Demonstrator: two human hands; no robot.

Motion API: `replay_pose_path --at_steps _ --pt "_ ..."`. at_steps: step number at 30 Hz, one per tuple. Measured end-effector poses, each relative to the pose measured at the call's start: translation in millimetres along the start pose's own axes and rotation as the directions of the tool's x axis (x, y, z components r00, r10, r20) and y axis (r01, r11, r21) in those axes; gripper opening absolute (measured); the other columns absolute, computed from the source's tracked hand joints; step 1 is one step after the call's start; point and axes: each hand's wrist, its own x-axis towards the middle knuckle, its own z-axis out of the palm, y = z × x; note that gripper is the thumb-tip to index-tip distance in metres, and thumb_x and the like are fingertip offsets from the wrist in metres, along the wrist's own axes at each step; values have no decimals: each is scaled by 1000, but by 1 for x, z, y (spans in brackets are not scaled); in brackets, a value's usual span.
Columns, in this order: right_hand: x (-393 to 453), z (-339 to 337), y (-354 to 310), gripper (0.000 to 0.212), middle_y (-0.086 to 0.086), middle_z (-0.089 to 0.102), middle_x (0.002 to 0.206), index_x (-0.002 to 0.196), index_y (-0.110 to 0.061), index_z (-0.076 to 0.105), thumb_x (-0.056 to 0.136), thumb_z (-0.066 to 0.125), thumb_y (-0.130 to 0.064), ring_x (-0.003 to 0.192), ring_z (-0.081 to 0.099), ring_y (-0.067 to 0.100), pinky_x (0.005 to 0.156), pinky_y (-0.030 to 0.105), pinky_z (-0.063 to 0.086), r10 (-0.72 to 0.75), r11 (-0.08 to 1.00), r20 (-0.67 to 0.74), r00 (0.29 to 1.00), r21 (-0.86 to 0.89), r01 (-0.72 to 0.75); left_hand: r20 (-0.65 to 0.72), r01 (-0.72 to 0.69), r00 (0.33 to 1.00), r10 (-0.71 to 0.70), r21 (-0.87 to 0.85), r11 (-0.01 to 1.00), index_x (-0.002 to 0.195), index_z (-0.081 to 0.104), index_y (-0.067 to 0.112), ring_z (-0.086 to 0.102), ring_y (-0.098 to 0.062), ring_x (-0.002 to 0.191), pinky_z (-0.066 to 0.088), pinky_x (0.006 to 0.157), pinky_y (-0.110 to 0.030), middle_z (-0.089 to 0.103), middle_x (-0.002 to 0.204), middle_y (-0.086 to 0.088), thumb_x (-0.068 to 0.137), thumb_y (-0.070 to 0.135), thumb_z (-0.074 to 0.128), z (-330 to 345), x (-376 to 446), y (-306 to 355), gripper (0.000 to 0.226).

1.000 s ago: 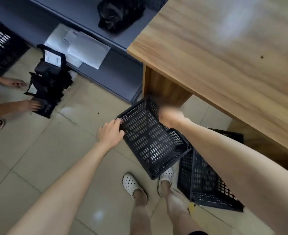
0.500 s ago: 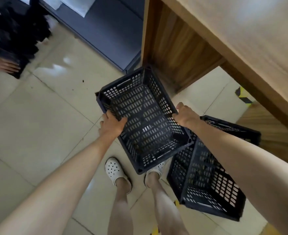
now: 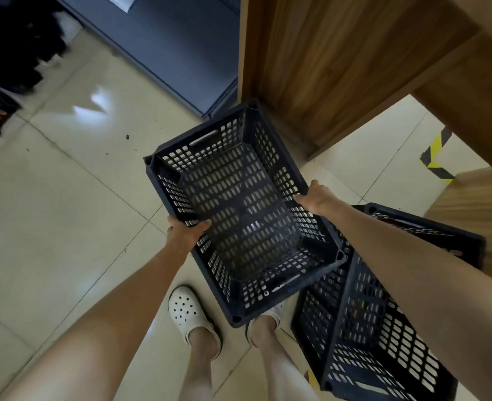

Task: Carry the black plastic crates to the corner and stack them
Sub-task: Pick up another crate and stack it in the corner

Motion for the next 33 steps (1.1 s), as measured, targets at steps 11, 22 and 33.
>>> replay_pose_path --at_steps 11,22,33 --pt "16 24 28 56 13 46 140 141 -11 35 96 53 -39 123 49 31 99 42 41 69 974 43 997 215 -77 177 119 980 -92 -151 981 141 43 9 51 -31 122 39 103 -47 53 139 -12 81 45 74 -4 16 -34 77" --pt "-54 -12 0 74 19 53 133 139 0 40 93 47 -59 114 55 34 88 37 44 61 997 2 998 -41 -61 -51 -130 989 138 130 983 115 48 3 56 -25 88 41 61 -31 62 106 -13 82 51 70 -91 -35 -13 62" --pt "-224 -68 -121 47 4 62 100 116 -12 59 95 47 -52 88 61 22 74 30 49 -189 901 2 982 -397 174 -226 -163 920 319 520 838 102 44 13 61 -29 92 49 70 -35 60 100 -7 87 55 59 -267 -169 13 47"
